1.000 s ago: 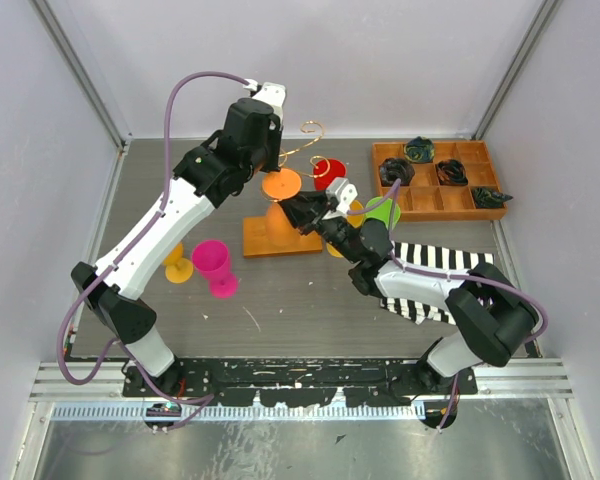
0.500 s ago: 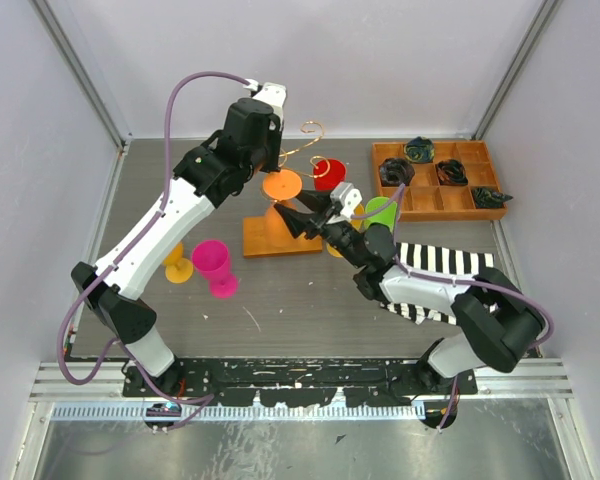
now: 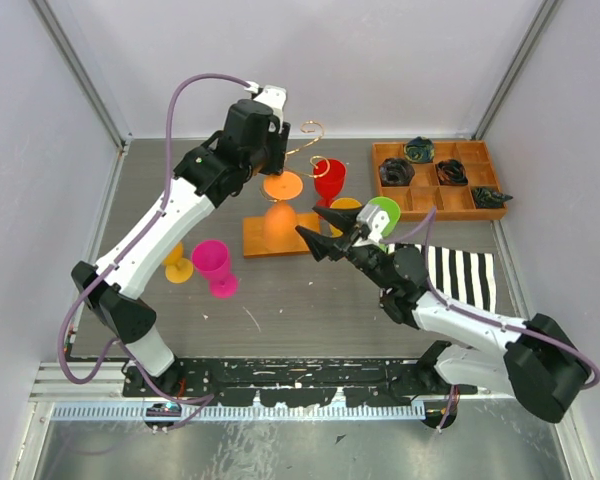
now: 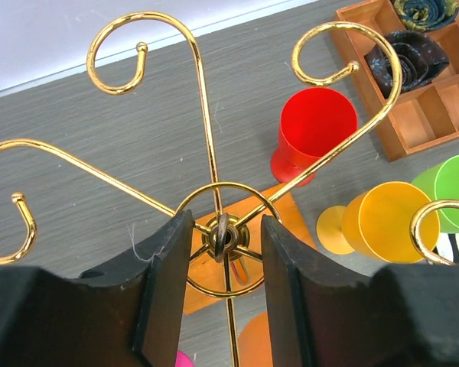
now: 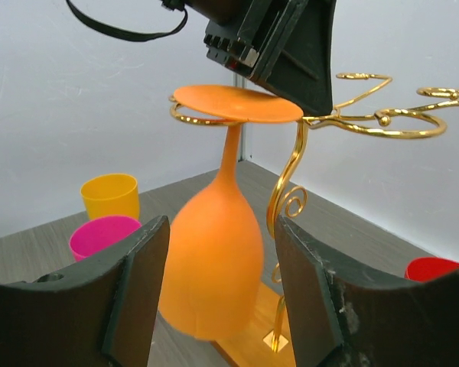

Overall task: Place the wine glass upside down on the wine glass rack
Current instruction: Turn the wine glass upside down at the wine rack, then pick up the wine glass at the center of the board.

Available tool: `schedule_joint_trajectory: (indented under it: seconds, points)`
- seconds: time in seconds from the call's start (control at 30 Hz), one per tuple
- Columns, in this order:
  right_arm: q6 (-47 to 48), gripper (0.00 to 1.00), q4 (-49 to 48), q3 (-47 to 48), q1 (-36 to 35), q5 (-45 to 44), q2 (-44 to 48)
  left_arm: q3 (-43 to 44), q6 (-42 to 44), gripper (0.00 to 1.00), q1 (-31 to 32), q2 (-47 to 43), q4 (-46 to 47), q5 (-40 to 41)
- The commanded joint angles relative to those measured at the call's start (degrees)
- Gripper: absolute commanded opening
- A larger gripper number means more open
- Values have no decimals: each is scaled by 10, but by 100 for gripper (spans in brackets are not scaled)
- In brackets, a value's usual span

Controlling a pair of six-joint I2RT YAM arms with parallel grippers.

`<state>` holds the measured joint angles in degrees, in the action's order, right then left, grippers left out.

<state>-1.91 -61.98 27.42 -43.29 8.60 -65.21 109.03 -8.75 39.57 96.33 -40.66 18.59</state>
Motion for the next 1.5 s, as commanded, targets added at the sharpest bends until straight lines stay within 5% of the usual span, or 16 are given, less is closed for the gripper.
schedule_joint_trajectory:
  seconds: [0.0, 0.73, 1.0, 1.2, 1.47]
  points:
    - [11, 63, 41, -18, -3, -11, 59, -18, -4, 49, -10, -4, -39, -9]
    - [-51, 65, 334, -85, -3, -97, 313, -26, -61, 62, -66, -64, 15, -182]
    - [-73, 67, 476, -73, -2, -179, 426, -14, -65, 64, -65, -80, 26, -185]
    - [-179, 67, 670, 10, -3, -264, 396, 3, -62, 64, -65, -102, 0, -165]
    - [-249, 76, 838, 92, -2, -234, 305, -20, -61, 70, -65, -199, -43, -102]
